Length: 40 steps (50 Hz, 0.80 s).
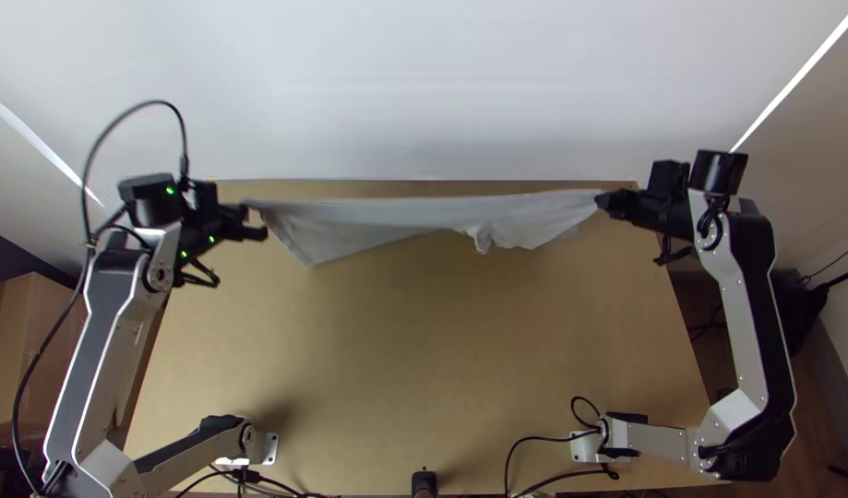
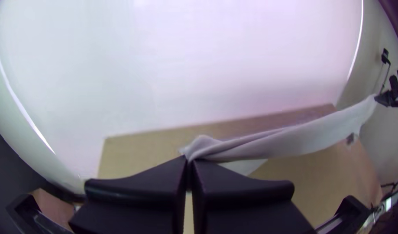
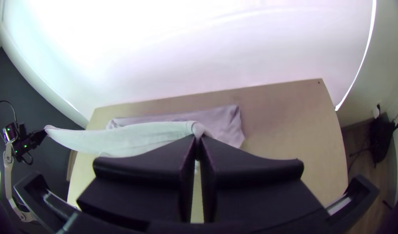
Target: Fold the t-shirt
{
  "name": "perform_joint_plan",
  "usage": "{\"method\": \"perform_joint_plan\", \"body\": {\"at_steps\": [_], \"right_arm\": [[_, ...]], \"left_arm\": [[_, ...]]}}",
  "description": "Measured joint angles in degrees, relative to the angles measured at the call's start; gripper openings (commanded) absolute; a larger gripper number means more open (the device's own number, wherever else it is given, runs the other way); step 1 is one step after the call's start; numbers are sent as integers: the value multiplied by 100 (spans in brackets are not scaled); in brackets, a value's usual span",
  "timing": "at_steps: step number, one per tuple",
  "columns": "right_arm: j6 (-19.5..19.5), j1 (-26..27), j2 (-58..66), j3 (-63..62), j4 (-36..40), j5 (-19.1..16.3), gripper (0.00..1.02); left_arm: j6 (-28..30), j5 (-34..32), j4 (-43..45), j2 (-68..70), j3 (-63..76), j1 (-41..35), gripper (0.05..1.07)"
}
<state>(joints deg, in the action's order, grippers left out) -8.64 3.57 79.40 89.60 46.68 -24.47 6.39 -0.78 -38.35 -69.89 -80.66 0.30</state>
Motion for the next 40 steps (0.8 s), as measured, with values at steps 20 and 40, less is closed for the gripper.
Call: {"method": "perform_joint_plan", "body": {"at_steps": [20, 40], "right_arm": [[-544, -391, 1143, 3211, -728, 428, 2], [-667, -719, -109, 3637, -1390, 826, 2]], "left_arm": [[-328, 251, 754, -774, -2385, 354, 8], [-664, 232, 933, -177, -3442, 664, 8]]}}
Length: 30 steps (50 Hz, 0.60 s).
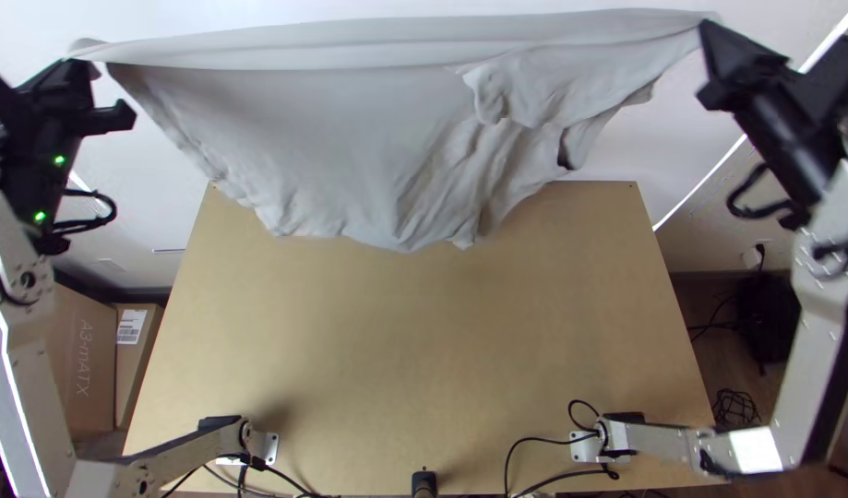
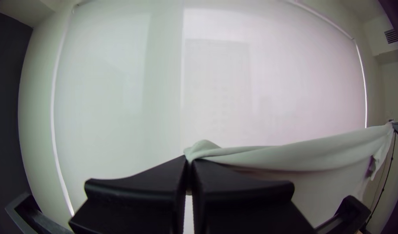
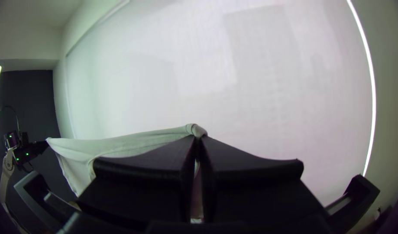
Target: Fold the t-shirt
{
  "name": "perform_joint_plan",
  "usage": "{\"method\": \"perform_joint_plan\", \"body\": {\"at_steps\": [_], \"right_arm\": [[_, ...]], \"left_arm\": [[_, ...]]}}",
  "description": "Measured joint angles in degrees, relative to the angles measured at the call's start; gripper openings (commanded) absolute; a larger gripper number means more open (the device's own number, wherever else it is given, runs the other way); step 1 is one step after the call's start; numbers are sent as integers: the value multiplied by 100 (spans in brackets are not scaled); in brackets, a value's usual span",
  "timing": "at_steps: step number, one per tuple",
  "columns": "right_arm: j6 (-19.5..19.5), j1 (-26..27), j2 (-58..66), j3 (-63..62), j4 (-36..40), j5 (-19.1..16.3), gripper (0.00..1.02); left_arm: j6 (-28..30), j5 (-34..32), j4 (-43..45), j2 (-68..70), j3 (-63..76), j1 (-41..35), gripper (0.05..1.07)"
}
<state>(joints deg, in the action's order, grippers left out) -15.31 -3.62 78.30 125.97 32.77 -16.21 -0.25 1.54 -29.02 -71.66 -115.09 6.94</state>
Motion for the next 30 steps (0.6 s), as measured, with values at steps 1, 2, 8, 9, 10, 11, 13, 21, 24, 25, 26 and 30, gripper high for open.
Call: {"method": "perform_joint_plan", "body": {"at_steps": [1, 2, 8, 9, 10, 11, 13, 21, 24, 25, 26, 30], "right_arm": [[-22, -11, -153, -37, -17, 2, 2], [-59, -13, -306, -94, -24, 4, 2], [-280, -13, -1261, -358, -48, 28, 2], [-334, -13, -1429, -400, -50, 33, 2], [-380, -13, -1589, -442, -50, 35, 2], [-424, -13, -1729, -481, -50, 35, 2], [-490, -13, -2022, -566, -55, 35, 2], [-640, -11, -2922, -848, 33, 35, 2], [-682, -9, -3101, -1014, 72, 35, 2], [-693, -7, -3145, -1075, 74, 35, 2], [-699, -7, -3191, -1156, 74, 33, 2], [-713, -7, -3285, -1550, 81, 33, 2]], "left_arm": [[0, 0, 0, 79, 0, 7, 8], [-2, 0, 0, 166, 0, 13, 8], [-4, -2, 2, 758, 2, 48, 8], [-7, -2, 2, 907, 2, 55, 8], [-9, -2, 2, 1010, 2, 59, 8], [-20, 0, 2, 1110, 2, 59, 8], [-22, 0, 17, 1377, 24, 59, 8], [-116, 2, 223, 2356, 431, 24, 8], [-197, 2, 260, 2647, 623, -55, 8], [-234, 2, 258, 2723, 675, -72, 8], [-267, 4, 243, 2793, 769, -96, 8], [-387, 4, 136, 2983, 1169, -205, 8]]}}
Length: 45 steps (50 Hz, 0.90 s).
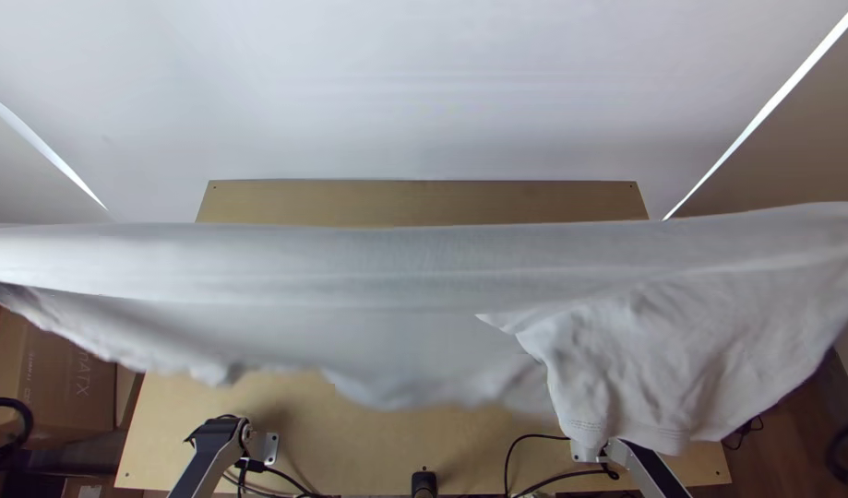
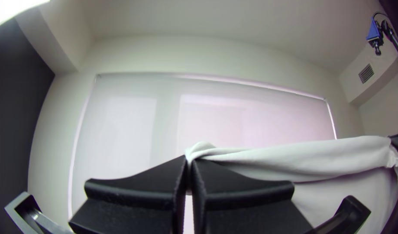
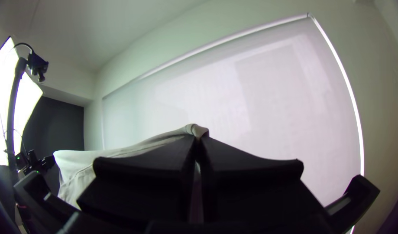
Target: Fold the t-shirt
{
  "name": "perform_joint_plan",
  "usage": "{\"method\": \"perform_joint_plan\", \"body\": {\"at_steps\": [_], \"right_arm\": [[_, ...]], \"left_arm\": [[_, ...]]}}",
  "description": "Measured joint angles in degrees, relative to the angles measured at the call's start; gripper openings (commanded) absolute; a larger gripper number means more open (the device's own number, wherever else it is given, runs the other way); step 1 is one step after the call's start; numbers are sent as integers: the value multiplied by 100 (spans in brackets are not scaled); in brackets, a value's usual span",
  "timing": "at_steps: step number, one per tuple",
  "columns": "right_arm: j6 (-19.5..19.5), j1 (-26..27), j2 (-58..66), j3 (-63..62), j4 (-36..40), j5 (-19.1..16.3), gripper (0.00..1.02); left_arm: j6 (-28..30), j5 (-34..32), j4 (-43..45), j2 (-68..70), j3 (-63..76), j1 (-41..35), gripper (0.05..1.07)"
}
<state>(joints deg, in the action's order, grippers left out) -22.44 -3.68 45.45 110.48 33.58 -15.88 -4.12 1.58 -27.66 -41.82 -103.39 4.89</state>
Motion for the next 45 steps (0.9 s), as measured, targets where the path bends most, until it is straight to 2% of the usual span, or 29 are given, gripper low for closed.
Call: {"method": "perform_joint_plan", "body": {"at_steps": [7, 18, 26, 32, 38, 45], "right_arm": [[-118, -129, -149, -1325, -9, -59, 2], [-249, -686, -586, -4450, -225, -37, 2], [-354, -1019, -568, -6561, -1189, -37, 2], [-439, -1012, -20, -7182, -1779, -31, 2], [-472, -879, 894, -7182, -2400, -13, 2], [-483, -691, 1945, -6935, -2675, -15, 2]], "left_arm": [[-90, 2, -234, 264, 1342, -79, 8], [-363, -114, -109, 1239, 5187, -83, 8], [-494, -308, -90, 1316, 6592, -83, 8], [-494, -315, 286, 782, 6902, -129, 8], [-490, -330, 1141, -103, 6924, -136, 8], [-442, -549, 1871, -1250, 6863, -83, 8]]}}
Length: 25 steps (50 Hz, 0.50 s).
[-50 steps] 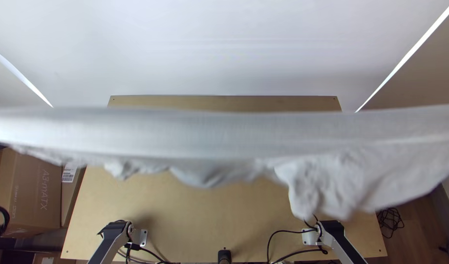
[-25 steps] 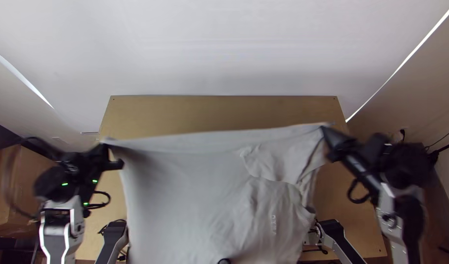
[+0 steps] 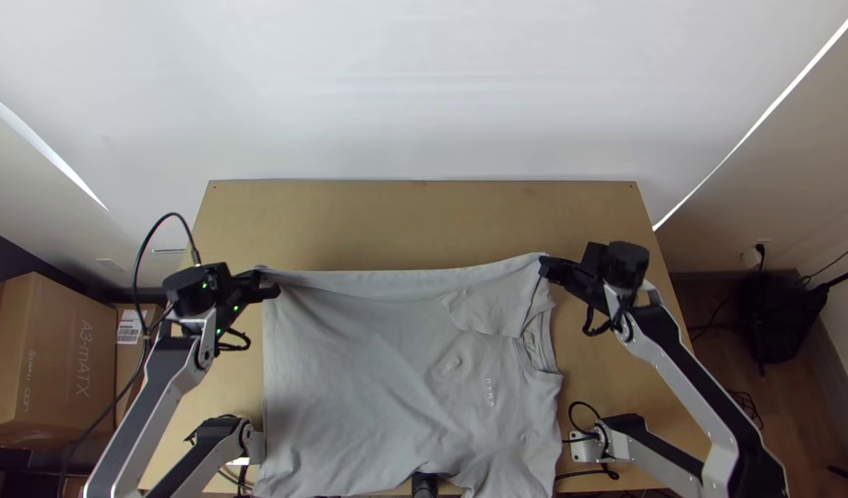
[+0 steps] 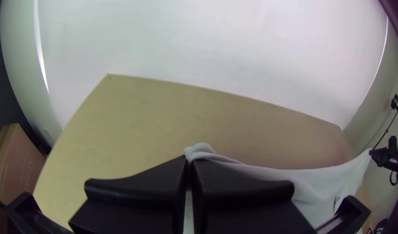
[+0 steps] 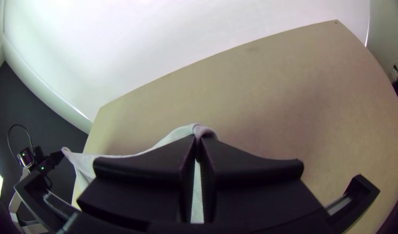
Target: Fold the t-shirt
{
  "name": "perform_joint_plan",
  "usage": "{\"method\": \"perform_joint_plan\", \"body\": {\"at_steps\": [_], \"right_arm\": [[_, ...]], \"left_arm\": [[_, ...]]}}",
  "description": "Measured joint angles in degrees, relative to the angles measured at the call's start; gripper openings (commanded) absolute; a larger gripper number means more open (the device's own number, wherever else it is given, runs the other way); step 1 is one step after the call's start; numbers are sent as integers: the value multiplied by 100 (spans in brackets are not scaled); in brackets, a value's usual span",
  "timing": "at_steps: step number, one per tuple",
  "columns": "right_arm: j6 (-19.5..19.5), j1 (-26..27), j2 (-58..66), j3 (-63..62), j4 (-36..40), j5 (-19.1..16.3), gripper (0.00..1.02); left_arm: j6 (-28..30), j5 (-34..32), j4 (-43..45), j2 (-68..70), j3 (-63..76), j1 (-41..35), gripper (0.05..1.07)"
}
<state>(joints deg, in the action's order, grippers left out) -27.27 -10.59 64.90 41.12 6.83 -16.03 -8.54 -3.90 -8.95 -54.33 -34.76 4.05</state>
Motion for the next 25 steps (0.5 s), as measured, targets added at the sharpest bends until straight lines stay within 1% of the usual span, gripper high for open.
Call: {"method": "perform_joint_plan", "body": {"at_steps": [13, 25], "right_arm": [[7, 299, 1729, 986, -219, -2, 2], [72, 439, 2946, 1963, -306, 0, 2]], "left_arm": [[85, -219, 695, -2107, -852, 168, 8], [195, -256, 850, -3611, -2020, 170, 8]]}}
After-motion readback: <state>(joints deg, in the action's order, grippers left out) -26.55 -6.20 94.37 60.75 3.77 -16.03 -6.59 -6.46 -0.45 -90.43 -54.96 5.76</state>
